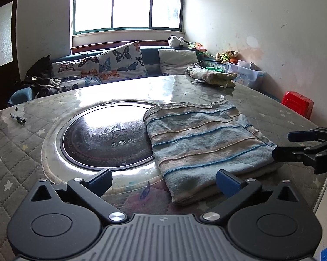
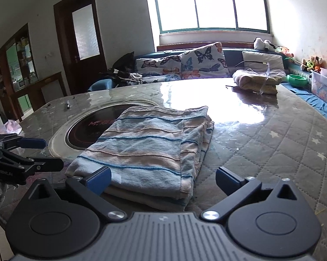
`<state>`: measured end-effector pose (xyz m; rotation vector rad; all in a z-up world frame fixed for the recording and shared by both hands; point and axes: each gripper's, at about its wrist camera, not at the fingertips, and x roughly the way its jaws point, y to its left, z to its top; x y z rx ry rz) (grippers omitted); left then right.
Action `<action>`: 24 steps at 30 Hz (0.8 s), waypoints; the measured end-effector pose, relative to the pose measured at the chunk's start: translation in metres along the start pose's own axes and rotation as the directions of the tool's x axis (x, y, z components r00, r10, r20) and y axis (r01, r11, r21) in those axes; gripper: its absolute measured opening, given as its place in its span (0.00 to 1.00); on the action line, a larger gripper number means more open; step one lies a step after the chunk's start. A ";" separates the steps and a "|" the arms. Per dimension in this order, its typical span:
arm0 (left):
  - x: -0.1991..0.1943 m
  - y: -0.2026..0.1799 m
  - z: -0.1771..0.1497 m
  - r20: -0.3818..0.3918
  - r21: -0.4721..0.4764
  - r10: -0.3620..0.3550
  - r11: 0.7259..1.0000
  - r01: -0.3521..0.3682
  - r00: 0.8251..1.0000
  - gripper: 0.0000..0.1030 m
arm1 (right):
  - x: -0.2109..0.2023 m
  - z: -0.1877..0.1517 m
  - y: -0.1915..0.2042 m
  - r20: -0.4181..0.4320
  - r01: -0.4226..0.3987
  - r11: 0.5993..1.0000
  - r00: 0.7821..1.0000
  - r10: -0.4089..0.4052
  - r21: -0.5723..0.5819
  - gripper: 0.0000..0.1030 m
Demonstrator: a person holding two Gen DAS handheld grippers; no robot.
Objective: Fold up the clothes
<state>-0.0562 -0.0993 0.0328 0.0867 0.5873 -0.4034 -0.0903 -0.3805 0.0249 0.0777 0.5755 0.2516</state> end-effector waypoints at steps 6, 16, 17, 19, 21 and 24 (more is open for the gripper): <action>-0.003 -0.003 0.000 0.003 0.008 -0.001 1.000 0.001 1.000 1.00 | -0.001 -0.001 -0.006 -0.006 0.006 0.998 1.000 -0.006 0.064 1.00; -0.001 -0.009 -0.001 -0.020 -0.003 0.010 1.000 -0.010 1.000 1.00 | -0.006 -0.002 -0.006 0.009 0.016 0.996 1.000 -0.017 0.093 1.00; -0.001 -0.009 -0.001 -0.024 -0.005 0.014 1.000 -0.014 1.000 1.00 | -0.005 -0.002 -0.005 0.003 0.018 0.996 1.000 -0.018 0.092 1.00; 0.000 -0.009 -0.001 -0.031 -0.008 0.021 1.000 -0.021 0.999 1.00 | -0.004 -0.002 -0.004 -0.007 0.024 0.995 1.000 -0.024 0.092 1.00; 0.000 -0.009 -0.002 -0.037 -0.010 0.025 1.000 -0.026 0.999 1.00 | -0.003 -0.003 -0.003 -0.015 0.020 0.995 1.000 -0.019 0.095 1.00; 0.000 -0.011 -0.003 -0.041 -0.011 0.026 1.000 -0.027 0.999 1.00 | -0.003 -0.004 -0.002 -0.031 -0.011 0.995 0.999 0.014 0.103 1.00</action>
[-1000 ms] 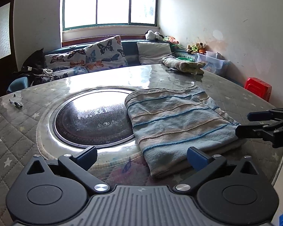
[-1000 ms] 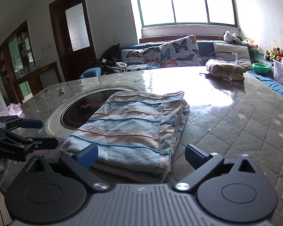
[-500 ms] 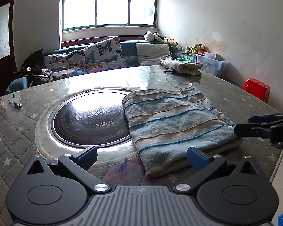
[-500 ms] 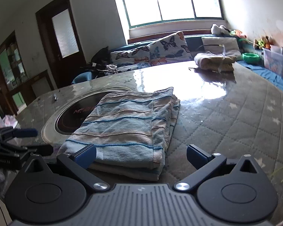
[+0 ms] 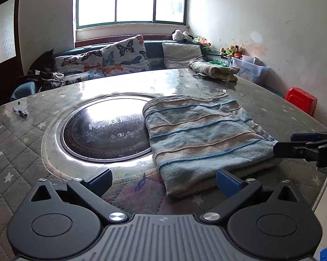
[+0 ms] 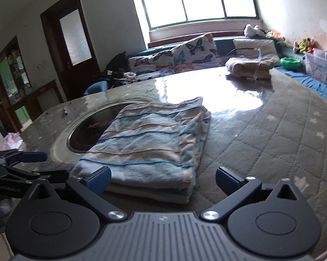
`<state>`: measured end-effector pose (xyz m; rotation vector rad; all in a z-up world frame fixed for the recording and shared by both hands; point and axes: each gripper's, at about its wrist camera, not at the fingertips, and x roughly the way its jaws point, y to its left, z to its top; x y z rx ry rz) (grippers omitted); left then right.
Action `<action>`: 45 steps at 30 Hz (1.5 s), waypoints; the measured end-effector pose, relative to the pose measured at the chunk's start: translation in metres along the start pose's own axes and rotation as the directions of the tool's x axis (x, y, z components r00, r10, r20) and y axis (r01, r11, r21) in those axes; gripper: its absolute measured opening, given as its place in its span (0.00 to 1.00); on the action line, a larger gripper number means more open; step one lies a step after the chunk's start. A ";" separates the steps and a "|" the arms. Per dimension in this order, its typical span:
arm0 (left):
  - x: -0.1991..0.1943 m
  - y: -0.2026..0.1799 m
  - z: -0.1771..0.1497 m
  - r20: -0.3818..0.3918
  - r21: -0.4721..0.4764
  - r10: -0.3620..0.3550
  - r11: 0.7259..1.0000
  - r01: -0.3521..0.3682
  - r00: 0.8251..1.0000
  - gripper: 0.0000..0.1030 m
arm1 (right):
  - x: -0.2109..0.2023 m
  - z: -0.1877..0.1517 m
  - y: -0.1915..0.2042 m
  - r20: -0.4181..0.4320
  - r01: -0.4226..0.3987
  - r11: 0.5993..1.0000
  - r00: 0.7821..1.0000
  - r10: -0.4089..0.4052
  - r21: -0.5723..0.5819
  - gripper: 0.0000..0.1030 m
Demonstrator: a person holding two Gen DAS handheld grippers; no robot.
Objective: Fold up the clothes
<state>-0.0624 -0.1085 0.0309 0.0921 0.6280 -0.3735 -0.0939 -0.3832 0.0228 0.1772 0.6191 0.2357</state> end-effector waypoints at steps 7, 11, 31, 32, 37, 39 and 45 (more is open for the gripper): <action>0.002 0.000 -0.001 -0.019 -0.009 0.014 1.000 -0.014 1.000 1.00 | 0.002 -0.003 0.005 -0.019 0.002 1.000 1.000 -0.003 -0.016 1.00; 0.004 0.002 -0.003 -0.036 -0.022 0.025 0.999 -0.026 0.999 1.00 | 0.002 -0.004 0.006 -0.026 -0.008 1.000 1.000 0.008 -0.016 1.00; 0.008 0.001 -0.002 -0.059 -0.023 0.023 0.999 -0.024 0.998 1.00 | 0.007 -0.005 0.012 -0.059 -0.005 0.999 0.998 0.002 -0.037 0.99; 0.009 0.002 -0.001 -0.060 -0.025 0.023 0.999 -0.024 0.998 1.00 | 0.007 -0.005 0.012 -0.059 -0.009 0.999 0.998 0.006 -0.037 0.99; 0.011 0.003 0.001 -0.062 -0.031 0.025 0.999 -0.027 0.998 1.00 | 0.009 -0.004 0.015 -0.064 -0.019 0.998 0.998 0.015 -0.052 0.96; 0.012 0.003 0.002 -0.064 -0.034 0.025 0.999 -0.027 0.998 1.00 | 0.010 -0.003 0.016 -0.064 -0.023 0.998 0.998 0.019 -0.061 0.95; 0.016 0.006 0.005 -0.071 -0.045 0.024 0.999 -0.028 0.997 1.00 | 0.012 -0.001 0.018 -0.063 -0.030 0.997 0.998 0.025 -0.075 0.95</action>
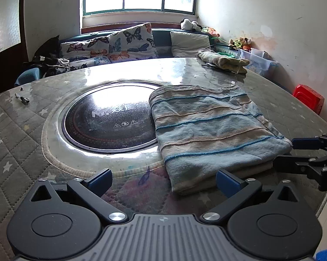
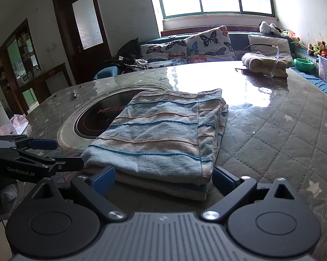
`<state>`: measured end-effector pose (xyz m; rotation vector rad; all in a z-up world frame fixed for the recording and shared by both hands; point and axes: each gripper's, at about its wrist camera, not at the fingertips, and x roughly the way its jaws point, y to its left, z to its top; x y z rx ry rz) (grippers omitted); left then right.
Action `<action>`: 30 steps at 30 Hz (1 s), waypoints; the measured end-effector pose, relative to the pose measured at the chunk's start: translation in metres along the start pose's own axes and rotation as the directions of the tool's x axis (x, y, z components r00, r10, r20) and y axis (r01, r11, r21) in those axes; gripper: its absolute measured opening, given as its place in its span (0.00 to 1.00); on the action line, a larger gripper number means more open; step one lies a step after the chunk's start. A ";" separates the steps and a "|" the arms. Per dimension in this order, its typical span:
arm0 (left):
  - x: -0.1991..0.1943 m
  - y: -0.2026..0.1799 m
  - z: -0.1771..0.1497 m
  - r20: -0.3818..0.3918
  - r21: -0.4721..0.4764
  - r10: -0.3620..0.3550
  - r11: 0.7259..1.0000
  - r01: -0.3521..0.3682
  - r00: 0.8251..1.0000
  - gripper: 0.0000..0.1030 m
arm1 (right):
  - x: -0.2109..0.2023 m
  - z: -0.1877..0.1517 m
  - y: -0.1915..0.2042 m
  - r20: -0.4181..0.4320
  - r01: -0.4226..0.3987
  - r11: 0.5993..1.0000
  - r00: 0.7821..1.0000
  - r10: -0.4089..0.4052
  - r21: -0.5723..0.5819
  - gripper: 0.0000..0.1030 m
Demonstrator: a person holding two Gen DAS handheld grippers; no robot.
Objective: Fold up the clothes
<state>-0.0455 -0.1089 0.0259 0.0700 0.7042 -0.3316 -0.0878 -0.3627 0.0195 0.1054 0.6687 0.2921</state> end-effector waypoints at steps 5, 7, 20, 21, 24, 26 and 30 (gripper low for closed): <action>0.003 0.000 0.003 -0.005 -0.001 0.000 1.000 0.000 1.000 1.00 | 0.001 0.000 -0.001 0.001 0.001 1.000 1.000 -0.001 0.002 0.95; 0.004 0.000 0.003 -0.006 -0.003 0.000 1.000 0.000 1.000 1.00 | 0.001 0.001 -0.001 0.005 0.002 1.000 1.000 -0.002 0.002 0.95; 0.009 -0.003 0.007 -0.021 -0.002 0.009 1.000 -0.009 1.000 1.00 | 0.006 0.003 0.001 0.007 -0.001 1.000 1.000 0.001 -0.003 0.99; 0.009 -0.004 0.007 -0.022 0.001 0.011 1.000 -0.011 1.000 1.00 | 0.006 0.004 0.001 0.006 -0.002 1.000 1.000 0.002 -0.004 0.99; 0.009 -0.003 0.008 -0.024 0.000 0.005 1.000 -0.005 1.000 1.00 | 0.006 0.005 0.004 0.011 -0.004 1.000 1.000 0.004 -0.016 0.99; 0.010 -0.001 0.009 -0.024 -0.009 0.006 1.000 -0.006 1.000 1.00 | 0.005 0.006 0.007 0.018 -0.005 0.999 1.000 0.005 -0.032 1.00; 0.010 0.000 0.009 -0.025 -0.014 0.006 1.000 -0.007 1.000 1.00 | 0.006 0.009 0.008 0.022 0.000 0.999 1.000 0.001 -0.042 1.00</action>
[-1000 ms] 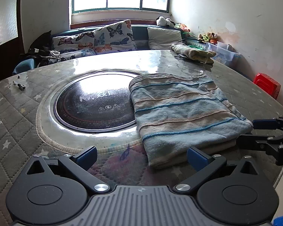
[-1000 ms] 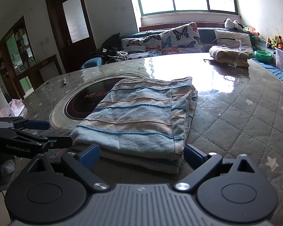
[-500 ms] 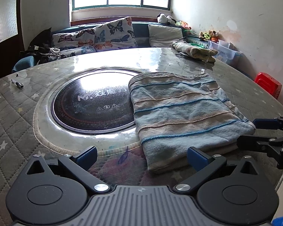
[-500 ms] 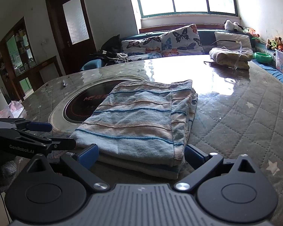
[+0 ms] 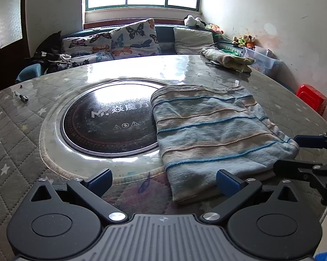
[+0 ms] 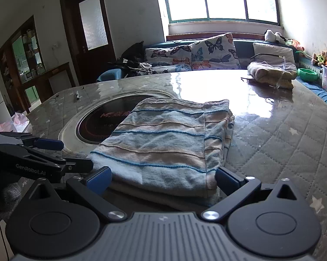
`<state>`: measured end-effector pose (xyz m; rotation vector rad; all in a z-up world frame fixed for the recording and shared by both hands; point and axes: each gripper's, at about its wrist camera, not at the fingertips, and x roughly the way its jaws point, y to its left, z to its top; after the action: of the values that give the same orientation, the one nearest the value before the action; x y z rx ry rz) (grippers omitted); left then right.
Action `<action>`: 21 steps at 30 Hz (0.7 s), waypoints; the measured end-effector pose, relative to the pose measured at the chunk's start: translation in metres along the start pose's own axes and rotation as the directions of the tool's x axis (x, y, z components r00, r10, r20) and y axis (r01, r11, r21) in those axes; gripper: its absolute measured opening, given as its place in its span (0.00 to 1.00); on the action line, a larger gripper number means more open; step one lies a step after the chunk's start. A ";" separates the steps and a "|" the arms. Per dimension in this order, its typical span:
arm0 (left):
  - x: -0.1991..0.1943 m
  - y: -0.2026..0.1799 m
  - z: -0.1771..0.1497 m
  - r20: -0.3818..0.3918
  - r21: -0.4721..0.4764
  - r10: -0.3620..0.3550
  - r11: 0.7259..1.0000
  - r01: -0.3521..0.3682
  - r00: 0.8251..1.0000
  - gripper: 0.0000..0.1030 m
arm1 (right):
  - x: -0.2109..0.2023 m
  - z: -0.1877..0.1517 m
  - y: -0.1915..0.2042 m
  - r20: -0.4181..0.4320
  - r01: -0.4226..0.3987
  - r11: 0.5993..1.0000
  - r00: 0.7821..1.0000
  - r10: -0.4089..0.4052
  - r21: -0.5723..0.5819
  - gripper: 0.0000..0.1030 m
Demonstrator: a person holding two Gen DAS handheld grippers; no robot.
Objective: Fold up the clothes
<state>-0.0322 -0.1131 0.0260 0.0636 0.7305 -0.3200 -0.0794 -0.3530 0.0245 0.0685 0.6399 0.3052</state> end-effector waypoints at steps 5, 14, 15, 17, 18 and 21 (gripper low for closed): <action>0.000 -0.002 0.000 0.001 0.006 -0.010 1.000 0.010 1.000 1.00 | 0.002 -0.002 -0.002 -0.010 0.004 1.000 1.000 -0.004 0.012 1.00; 0.001 -0.004 -0.003 -0.006 0.013 -0.004 1.000 0.004 1.000 1.00 | -0.001 -0.003 -0.002 -0.001 0.001 1.000 1.000 -0.001 0.016 1.00; 0.001 -0.005 -0.003 -0.007 0.014 -0.004 1.000 0.004 1.000 1.00 | -0.001 -0.004 -0.002 0.000 0.002 1.000 1.000 -0.002 0.016 1.00; 0.000 -0.006 -0.003 -0.007 0.017 -0.004 1.000 0.004 1.000 1.00 | -0.002 -0.005 -0.002 0.002 0.004 1.000 1.000 -0.004 0.021 1.00; 0.000 -0.006 -0.004 -0.007 0.019 -0.005 1.000 0.005 1.000 1.00 | -0.003 -0.005 -0.002 0.003 0.005 1.000 1.000 -0.005 0.022 1.00; 0.000 -0.006 -0.004 -0.012 0.020 -0.007 1.000 0.007 1.000 1.00 | -0.004 -0.005 -0.002 0.005 0.005 1.000 1.000 -0.005 0.020 1.00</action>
<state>-0.0368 -0.1183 0.0234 0.0824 0.7396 -0.3339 -0.0847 -0.3558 0.0228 0.0870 0.6380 0.2933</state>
